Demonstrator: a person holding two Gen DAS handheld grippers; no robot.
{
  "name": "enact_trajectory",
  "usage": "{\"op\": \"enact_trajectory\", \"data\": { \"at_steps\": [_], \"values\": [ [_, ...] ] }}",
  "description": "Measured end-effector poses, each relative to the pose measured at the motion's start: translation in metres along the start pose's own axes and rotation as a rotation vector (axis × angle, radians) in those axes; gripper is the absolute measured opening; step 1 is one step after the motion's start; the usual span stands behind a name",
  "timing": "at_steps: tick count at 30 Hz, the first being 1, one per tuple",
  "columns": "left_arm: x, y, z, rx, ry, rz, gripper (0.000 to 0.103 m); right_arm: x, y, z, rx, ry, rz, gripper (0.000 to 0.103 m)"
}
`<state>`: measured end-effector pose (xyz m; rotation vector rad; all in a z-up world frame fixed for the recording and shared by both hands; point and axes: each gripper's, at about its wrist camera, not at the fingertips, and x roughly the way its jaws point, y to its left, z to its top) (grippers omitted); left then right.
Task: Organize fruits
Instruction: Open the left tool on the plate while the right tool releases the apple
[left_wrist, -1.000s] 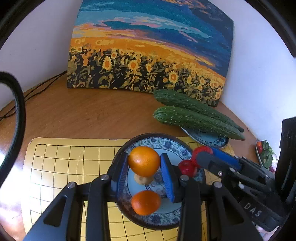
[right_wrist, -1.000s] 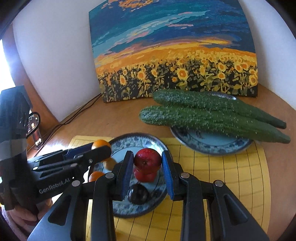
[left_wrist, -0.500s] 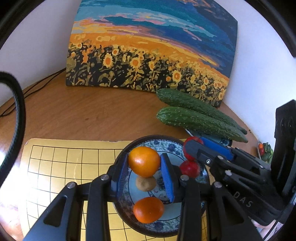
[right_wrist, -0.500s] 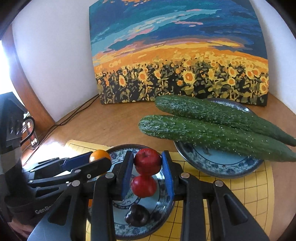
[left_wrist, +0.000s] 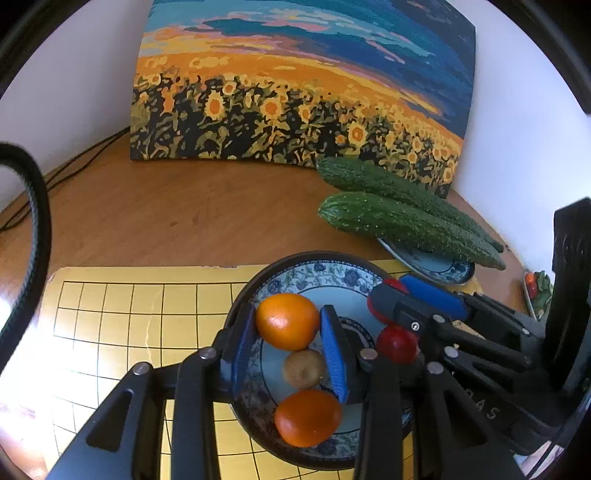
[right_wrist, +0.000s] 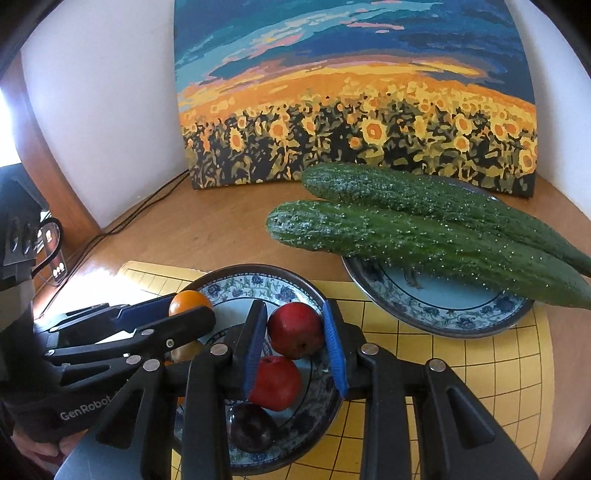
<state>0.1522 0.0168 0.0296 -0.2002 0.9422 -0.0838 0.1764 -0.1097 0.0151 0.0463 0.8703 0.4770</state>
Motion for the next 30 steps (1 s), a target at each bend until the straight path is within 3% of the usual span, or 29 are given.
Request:
{"op": "enact_trajectory", "data": {
  "at_steps": [7, 18, 30],
  "values": [
    [-0.013, -0.001, -0.001, 0.009, -0.019, -0.002, 0.038, -0.017, -0.001, 0.001, 0.037, -0.018, 0.015, 0.041],
    [-0.045, -0.002, -0.016, 0.005, -0.029, -0.005, 0.038, -0.053, 0.013, -0.011, 0.04, -0.02, 0.037, 0.043],
    [-0.077, -0.009, -0.052, -0.003, -0.022, -0.017, 0.038, -0.094, 0.016, -0.044, 0.072, -0.008, 0.006, 0.043]
  ]
}}
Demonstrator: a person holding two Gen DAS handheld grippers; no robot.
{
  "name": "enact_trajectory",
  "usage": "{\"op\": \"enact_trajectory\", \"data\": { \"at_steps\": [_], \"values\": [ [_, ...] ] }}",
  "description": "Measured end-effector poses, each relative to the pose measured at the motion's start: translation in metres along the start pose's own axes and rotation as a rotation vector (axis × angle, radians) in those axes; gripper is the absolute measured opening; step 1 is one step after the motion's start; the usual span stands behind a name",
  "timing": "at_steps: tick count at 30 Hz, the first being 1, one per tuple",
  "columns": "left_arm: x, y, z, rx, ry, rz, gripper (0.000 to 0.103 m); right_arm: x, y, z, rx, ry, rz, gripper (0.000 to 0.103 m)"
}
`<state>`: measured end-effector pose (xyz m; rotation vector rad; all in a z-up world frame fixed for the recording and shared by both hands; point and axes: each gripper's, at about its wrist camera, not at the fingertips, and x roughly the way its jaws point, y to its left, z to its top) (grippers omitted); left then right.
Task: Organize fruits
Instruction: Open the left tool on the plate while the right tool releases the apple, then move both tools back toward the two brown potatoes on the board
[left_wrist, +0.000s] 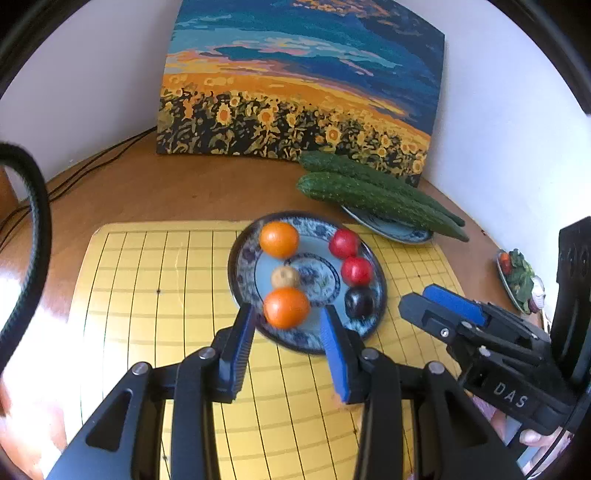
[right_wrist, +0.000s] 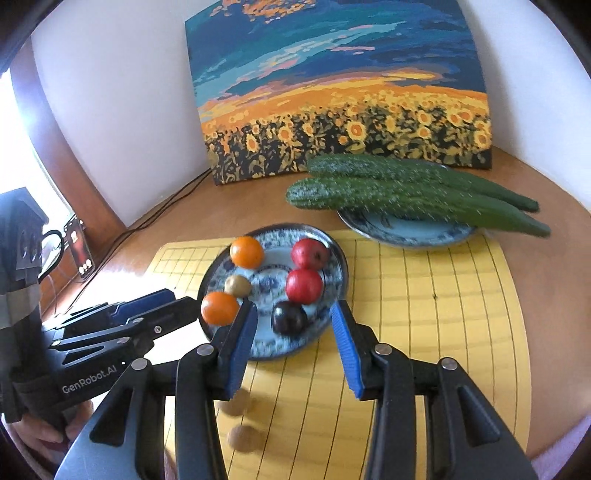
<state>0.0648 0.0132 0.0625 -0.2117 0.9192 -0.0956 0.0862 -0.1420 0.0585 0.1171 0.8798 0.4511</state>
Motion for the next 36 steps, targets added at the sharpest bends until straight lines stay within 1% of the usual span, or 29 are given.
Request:
{"op": "enact_trajectory", "data": {
  "at_steps": [7, 14, 17, 29, 36],
  "values": [
    [-0.01, -0.003, -0.017, -0.006, 0.012, -0.026, 0.038, -0.017, 0.0, -0.024, 0.001, 0.003, -0.024, 0.044],
    [-0.013, -0.01, -0.027, -0.005, 0.027, -0.052, 0.038, -0.019, -0.005, -0.04, 0.004, 0.012, -0.064, 0.044],
    [-0.012, -0.016, -0.032, 0.001, 0.04, -0.065, 0.038, -0.02, -0.006, -0.046, 0.006, 0.017, -0.067, 0.044],
    [0.0, -0.032, -0.043, 0.04, 0.084, -0.062, 0.038, -0.019, -0.016, -0.059, 0.024, 0.027, -0.068, 0.044],
    [0.004, -0.038, -0.046, 0.059, 0.09, -0.056, 0.038, -0.021, -0.022, -0.062, 0.047, 0.026, -0.065, 0.044]
  ]
}}
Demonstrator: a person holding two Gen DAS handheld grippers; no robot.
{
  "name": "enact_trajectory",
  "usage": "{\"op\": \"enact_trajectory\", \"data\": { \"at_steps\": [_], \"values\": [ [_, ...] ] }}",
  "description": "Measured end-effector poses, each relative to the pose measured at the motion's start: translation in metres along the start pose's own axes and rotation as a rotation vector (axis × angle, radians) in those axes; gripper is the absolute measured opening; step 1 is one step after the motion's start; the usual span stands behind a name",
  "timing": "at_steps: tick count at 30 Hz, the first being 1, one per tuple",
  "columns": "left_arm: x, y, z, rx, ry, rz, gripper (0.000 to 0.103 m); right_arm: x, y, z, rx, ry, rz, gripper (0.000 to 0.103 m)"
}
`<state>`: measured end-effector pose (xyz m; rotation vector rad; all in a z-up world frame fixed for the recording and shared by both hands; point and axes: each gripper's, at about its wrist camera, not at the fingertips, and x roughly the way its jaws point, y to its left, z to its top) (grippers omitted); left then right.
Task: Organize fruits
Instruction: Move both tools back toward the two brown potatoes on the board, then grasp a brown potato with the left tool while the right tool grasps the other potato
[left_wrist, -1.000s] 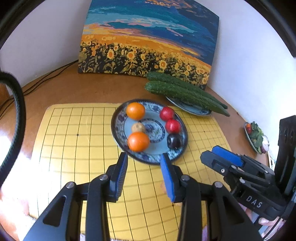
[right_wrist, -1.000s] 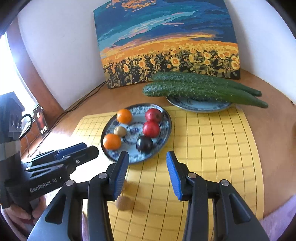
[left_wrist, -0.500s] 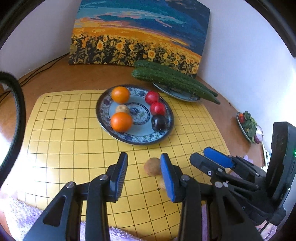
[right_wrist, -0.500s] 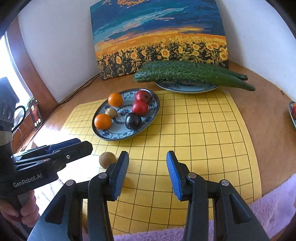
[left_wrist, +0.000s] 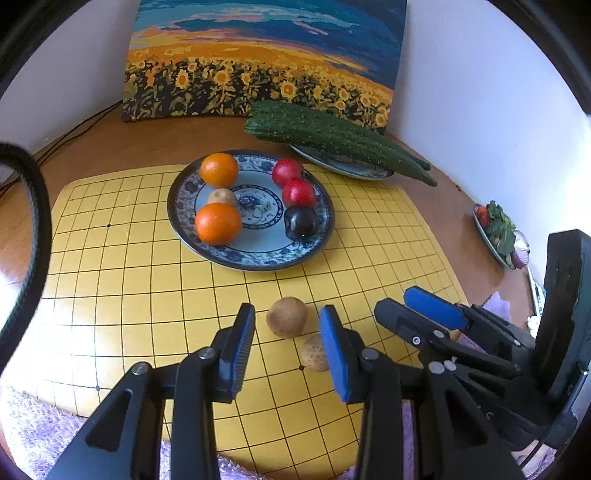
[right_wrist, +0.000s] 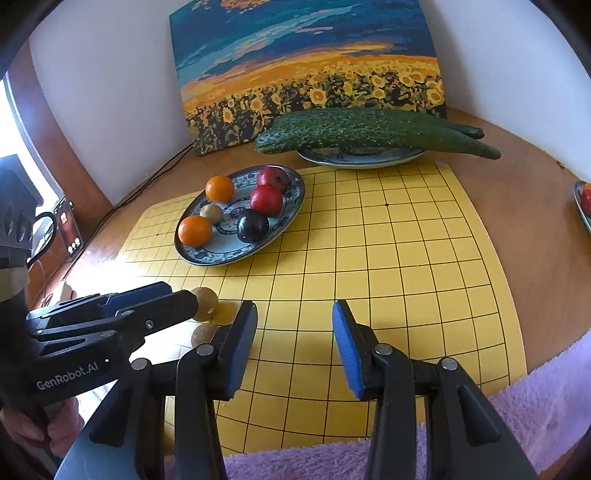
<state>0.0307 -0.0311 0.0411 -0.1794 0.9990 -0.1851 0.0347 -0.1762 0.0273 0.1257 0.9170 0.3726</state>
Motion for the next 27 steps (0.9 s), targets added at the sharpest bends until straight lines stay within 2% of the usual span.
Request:
{"op": "enact_trajectory", "data": {
  "at_steps": [15, 27],
  "values": [
    [0.013, -0.003, -0.002, 0.012, 0.02, 0.032, 0.038, 0.004, -0.004, -0.005, 0.02, 0.014, 0.005, 0.044],
    [0.015, -0.004, -0.002, 0.033, 0.001, 0.061, 0.036, 0.007, -0.006, -0.006, 0.026, 0.024, 0.004, 0.044]
  ]
}}
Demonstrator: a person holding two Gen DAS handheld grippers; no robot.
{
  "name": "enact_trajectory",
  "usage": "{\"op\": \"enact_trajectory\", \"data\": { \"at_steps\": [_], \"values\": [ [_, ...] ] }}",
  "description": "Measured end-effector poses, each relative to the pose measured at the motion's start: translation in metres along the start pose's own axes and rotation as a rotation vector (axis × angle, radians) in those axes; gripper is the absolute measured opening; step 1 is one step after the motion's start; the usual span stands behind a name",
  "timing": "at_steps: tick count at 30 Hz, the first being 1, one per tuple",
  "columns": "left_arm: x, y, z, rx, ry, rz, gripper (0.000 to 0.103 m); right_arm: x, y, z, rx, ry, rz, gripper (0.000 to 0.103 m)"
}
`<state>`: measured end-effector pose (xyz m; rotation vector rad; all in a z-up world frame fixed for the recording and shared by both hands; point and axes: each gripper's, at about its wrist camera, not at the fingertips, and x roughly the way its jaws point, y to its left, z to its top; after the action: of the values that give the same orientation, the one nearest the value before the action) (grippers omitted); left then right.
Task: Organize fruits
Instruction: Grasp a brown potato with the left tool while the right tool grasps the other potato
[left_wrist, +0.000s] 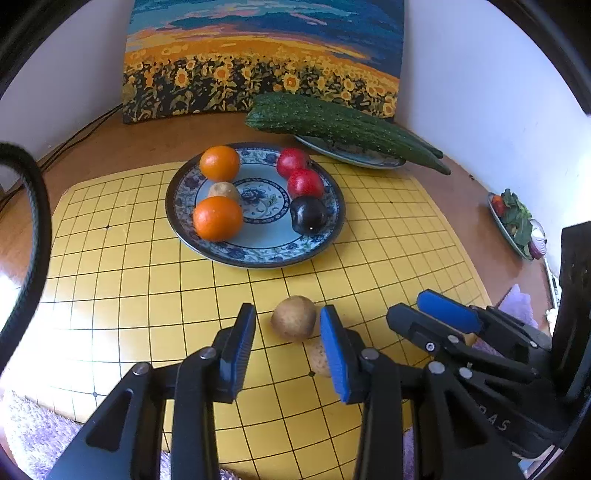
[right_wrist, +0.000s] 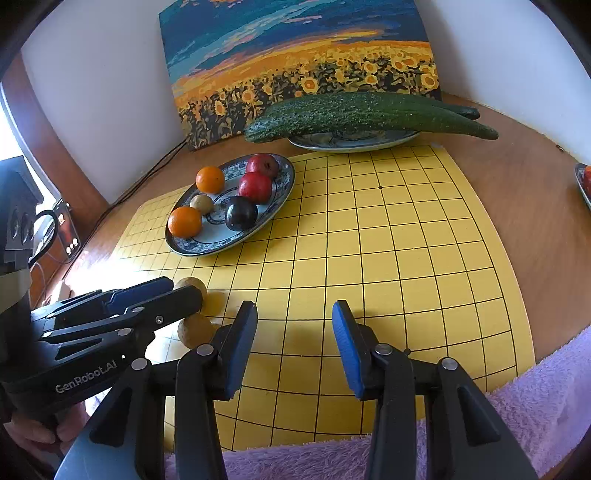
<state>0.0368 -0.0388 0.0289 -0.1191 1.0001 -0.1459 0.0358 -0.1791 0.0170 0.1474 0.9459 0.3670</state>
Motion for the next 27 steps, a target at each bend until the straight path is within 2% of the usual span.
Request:
{"op": "enact_trajectory", "data": {
  "at_steps": [5, 14, 27],
  "values": [
    [0.0, -0.001, -0.001, 0.017, -0.001, -0.012, 0.027, 0.0, 0.0, 0.0, 0.004, 0.0, -0.003, 0.044],
    [-0.012, 0.002, -0.003, 0.021, -0.022, -0.049, 0.027, -0.004, 0.004, 0.0, 0.006, -0.008, -0.008, 0.044],
    [-0.035, 0.042, -0.009, -0.062, -0.075, -0.018, 0.027, -0.01, 0.025, -0.001, -0.037, -0.014, -0.018, 0.044]
  ]
}}
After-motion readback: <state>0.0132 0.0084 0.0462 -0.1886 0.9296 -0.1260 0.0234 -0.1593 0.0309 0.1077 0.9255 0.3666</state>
